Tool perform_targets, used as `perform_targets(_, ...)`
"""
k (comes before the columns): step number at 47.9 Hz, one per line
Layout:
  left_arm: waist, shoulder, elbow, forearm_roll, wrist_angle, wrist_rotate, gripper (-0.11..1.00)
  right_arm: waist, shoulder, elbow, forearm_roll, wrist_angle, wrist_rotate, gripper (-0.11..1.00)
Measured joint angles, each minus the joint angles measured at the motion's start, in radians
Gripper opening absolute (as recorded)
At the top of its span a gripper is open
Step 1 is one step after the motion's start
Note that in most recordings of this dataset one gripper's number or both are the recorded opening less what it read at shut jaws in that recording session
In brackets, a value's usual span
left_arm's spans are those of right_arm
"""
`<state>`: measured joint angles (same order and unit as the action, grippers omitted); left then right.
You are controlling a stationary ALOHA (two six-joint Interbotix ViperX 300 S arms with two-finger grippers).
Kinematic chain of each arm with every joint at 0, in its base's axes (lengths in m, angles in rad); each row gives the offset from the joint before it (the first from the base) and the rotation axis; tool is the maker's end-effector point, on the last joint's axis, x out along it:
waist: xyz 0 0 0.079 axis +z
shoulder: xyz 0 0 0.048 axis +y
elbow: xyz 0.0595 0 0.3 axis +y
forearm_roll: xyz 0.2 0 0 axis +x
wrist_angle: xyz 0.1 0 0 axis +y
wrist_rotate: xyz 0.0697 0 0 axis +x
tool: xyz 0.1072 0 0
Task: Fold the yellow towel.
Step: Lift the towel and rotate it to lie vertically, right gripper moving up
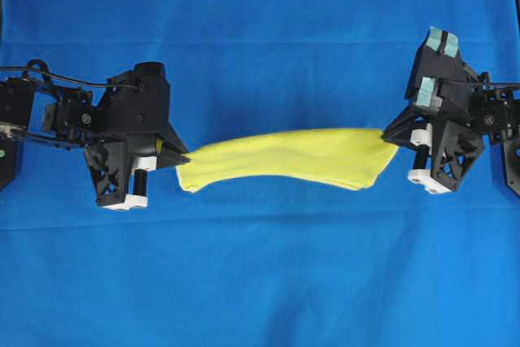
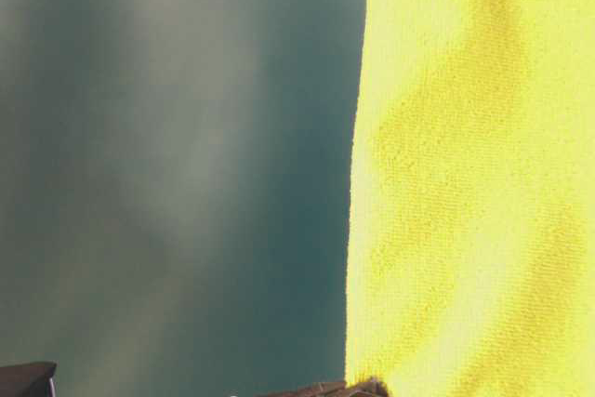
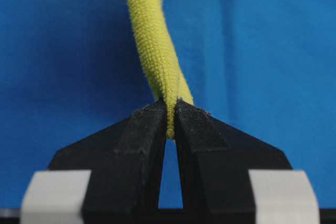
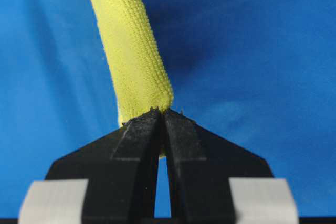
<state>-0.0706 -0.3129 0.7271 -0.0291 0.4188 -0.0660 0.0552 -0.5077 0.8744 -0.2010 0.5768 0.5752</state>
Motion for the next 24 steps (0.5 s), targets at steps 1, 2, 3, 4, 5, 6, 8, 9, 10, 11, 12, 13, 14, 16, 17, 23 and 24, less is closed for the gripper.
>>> perform_targets(1,0.000,0.000,0.000,0.002,0.000,0.000,0.05,0.002,-0.002,-0.002,-0.008,0.000,0.011,0.04)
perform_targets(2,0.000,0.002,0.000,0.002,0.000,0.000,0.05,0.000,0.000,-0.002,-0.017,0.000,0.021,0.04)
perform_targets(3,0.000,0.000,0.000,0.000,0.000,-0.002,0.05,0.000,-0.002,0.000,-0.025,0.000,0.031,0.04)
perform_targets(4,0.000,0.000,0.000,0.000,-0.002,0.000,0.05,0.000,0.000,-0.002,-0.034,0.000,0.038,0.04)
perform_targets(5,0.000,0.000,0.000,0.000,-0.003,0.000,0.05,-0.003,-0.002,0.000,-0.046,0.000,0.049,0.04)
perform_targets(6,0.000,0.000,0.000,0.000,-0.005,0.000,0.05,-0.008,-0.002,-0.002,-0.057,0.002,0.058,0.04)
perform_targets(8,0.000,0.000,0.000,0.002,-0.011,0.000,0.05,-0.021,-0.002,0.000,-0.083,0.002,0.083,0.04)
perform_targets(9,0.000,0.000,0.000,0.002,-0.018,0.000,0.05,-0.029,-0.002,0.000,-0.095,0.002,0.089,0.04)
perform_targets(10,0.000,0.000,0.000,0.002,-0.025,0.000,0.05,-0.038,-0.002,-0.002,-0.106,0.002,0.097,0.04)
perform_targets(11,-0.002,0.002,0.000,0.000,-0.035,0.000,0.05,-0.048,-0.002,0.000,-0.118,0.003,0.103,0.04)
perform_targets(12,-0.003,0.003,0.000,0.002,-0.046,0.000,0.05,-0.057,-0.002,0.000,-0.130,0.003,0.109,0.04)
perform_targets(13,-0.005,0.008,0.000,0.000,-0.058,0.000,0.05,-0.067,-0.002,0.000,-0.143,0.003,0.115,0.04)
perform_targets(14,-0.008,0.012,0.000,0.002,-0.075,0.002,0.05,-0.080,-0.002,0.000,-0.155,0.002,0.118,0.04)
perform_targets(16,-0.014,0.025,0.000,0.000,-0.100,0.005,0.05,-0.104,-0.002,-0.002,-0.176,0.002,0.124,0.04)
perform_targets(17,-0.017,0.032,0.000,0.002,-0.114,0.005,0.05,-0.120,0.000,-0.002,-0.189,0.000,0.124,0.04)
perform_targets(23,-0.037,0.089,-0.009,0.000,-0.198,0.021,0.05,-0.219,0.012,-0.014,-0.242,-0.028,0.124,0.04)
perform_targets(24,-0.041,0.098,-0.012,0.002,-0.210,0.026,0.05,-0.233,0.018,-0.018,-0.249,-0.035,0.124,0.04)
